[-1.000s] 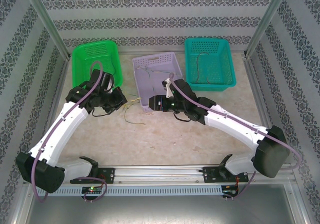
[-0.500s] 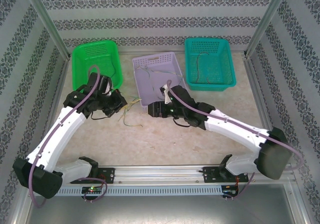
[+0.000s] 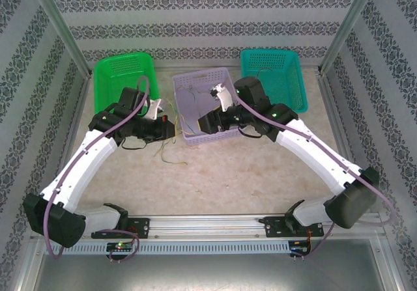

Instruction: Untangle the cables

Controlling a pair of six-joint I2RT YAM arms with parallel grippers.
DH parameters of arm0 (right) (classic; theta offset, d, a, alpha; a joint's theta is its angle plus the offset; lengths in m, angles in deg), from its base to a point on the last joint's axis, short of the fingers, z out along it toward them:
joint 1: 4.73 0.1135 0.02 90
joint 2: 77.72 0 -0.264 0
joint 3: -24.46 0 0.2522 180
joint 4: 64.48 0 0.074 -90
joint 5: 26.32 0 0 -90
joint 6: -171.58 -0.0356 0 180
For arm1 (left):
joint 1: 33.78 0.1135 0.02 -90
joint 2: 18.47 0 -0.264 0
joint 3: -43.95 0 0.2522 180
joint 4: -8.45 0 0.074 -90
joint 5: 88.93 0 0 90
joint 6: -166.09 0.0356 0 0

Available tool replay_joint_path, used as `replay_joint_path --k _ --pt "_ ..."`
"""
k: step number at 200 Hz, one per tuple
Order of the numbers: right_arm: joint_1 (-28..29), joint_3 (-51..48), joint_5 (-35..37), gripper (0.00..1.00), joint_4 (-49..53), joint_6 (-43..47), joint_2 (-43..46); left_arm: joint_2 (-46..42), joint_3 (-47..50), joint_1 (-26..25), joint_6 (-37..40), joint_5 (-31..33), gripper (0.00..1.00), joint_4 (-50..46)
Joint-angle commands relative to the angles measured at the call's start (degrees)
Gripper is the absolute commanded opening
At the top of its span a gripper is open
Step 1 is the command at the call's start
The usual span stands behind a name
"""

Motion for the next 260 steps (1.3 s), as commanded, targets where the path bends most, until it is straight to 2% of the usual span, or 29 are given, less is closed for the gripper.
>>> replay_joint_path --k 1,45,83,103,124,142,169,185,220,260 --pt "0.1 2.0 -7.6 0.65 6.5 0.8 -2.7 -0.9 1.1 -0.5 9.1 -4.5 0.0 5.5" --pt "0.2 2.4 -6.8 0.63 1.7 -4.6 -6.0 1.0 0.7 -0.8 11.1 -8.4 0.0 7.8" --pt "0.3 4.0 -7.6 0.54 -0.1 -7.1 -9.9 2.0 0.8 -1.3 10.2 -8.7 0.0 9.4" --pt "0.1 3.9 -6.9 0.42 -2.1 -8.5 -11.0 2.3 0.7 -1.8 9.8 -8.7 0.0 10.0" --pt "-0.5 3.8 -4.4 0.13 -2.7 -9.9 -11.1 2.1 0.5 -1.9 9.7 -7.3 0.0 9.3" --pt "-2.2 0.9 -1.5 0.02 -4.7 -11.7 -8.5 1.6 0.3 -1.9 9.5 -3.3 0.0 7.5" --pt "-5.7 -3.1 -1.8 0.0 -6.1 -12.3 -4.2 0.6 0.2 -1.6 8.1 5.2 0.0 4.7" --pt "-7.1 -3.8 -1.9 0.0 -4.0 -10.9 -2.5 -0.3 0.1 -1.1 6.6 7.9 0.0 4.6" --pt "-9.4 -5.4 -2.4 0.0 0.7 -8.4 -0.5 -1.0 -1.1 -0.2 5.6 8.4 0.0 6.2" --pt "-8.7 -4.5 -0.1 0.0 7.8 -3.4 -0.2 -0.3 -3.3 0.8 4.4 10.7 0.0 5.0"
